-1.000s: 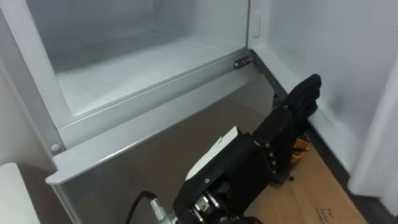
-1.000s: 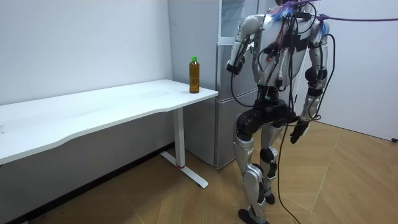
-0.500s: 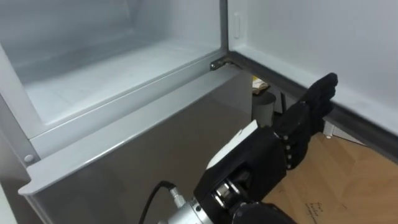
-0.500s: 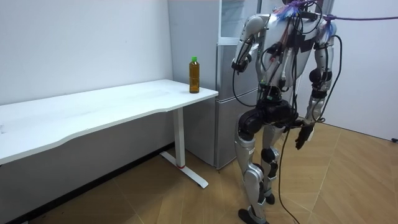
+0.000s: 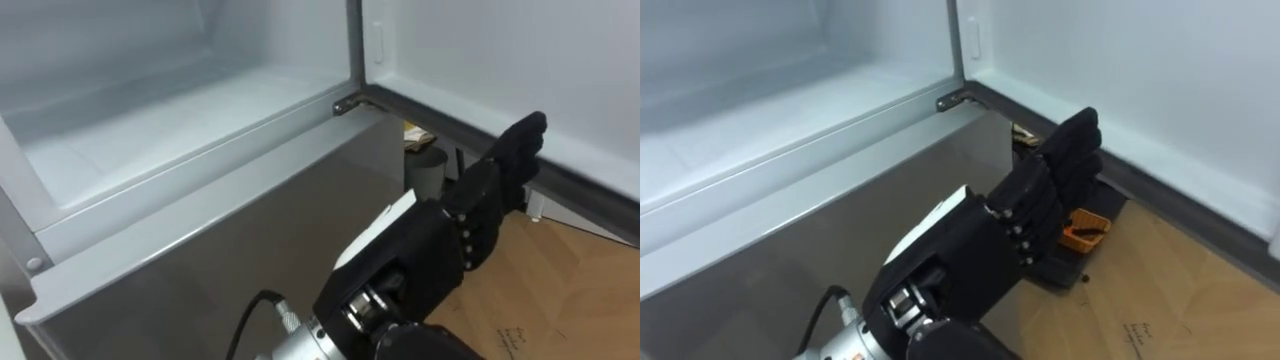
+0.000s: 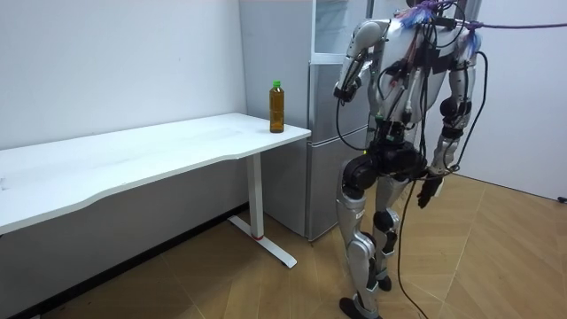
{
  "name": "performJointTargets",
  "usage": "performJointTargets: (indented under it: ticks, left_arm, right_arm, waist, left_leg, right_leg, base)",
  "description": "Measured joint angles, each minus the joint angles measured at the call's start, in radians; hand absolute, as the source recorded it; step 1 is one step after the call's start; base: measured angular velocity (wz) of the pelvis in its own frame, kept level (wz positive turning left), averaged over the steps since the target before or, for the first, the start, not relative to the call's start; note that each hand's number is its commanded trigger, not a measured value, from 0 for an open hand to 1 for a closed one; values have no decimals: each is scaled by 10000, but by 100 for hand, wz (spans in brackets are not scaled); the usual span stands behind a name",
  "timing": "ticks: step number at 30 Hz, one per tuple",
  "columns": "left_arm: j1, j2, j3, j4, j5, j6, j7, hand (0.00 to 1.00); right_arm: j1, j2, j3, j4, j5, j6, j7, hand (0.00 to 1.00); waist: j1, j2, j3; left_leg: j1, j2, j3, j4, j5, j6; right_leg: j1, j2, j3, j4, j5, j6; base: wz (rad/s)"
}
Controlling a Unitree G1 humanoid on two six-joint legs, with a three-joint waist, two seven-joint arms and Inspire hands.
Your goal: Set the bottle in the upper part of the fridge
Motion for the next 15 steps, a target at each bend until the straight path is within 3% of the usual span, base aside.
performJointTargets:
  ticks: [5,9,11,15]
  left_arm:
    - [5,31,61,-227,39,10,426,0]
    - [20,51,596,-578,538,-3,741,0]
    - [195,55,865,-662,858,-6,980,0]
    - [1191,47,1592,-1031,1210,-23,1561,0]
  right_arm:
    - [-58,142,0,75,560,-1,-365,0]
    - [-48,153,-26,119,909,11,-419,0]
    - [-60,137,-72,127,951,10,-420,0]
    - [-56,173,-38,126,1132,26,-520,0]
  waist:
    - [455,-37,9]
    - [920,-58,3]
    - [1180,-109,-23]
    - [1829,-361,-121]
  left_leg:
    - [-160,-81,-785,22,72,70]
    - [-327,-163,-1435,188,170,114]
    - [-368,-207,-1637,189,249,112]
    - [-418,-248,-1970,190,382,47]
  right_leg:
    - [105,-244,-601,61,-90,-15]
    - [164,-487,-1125,205,-239,-32]
    - [163,-587,-1322,295,-296,-56]
    - [175,-738,-1677,542,-484,-143]
  base:
    - [41]
    - [44]
    - [36]
    - [29]
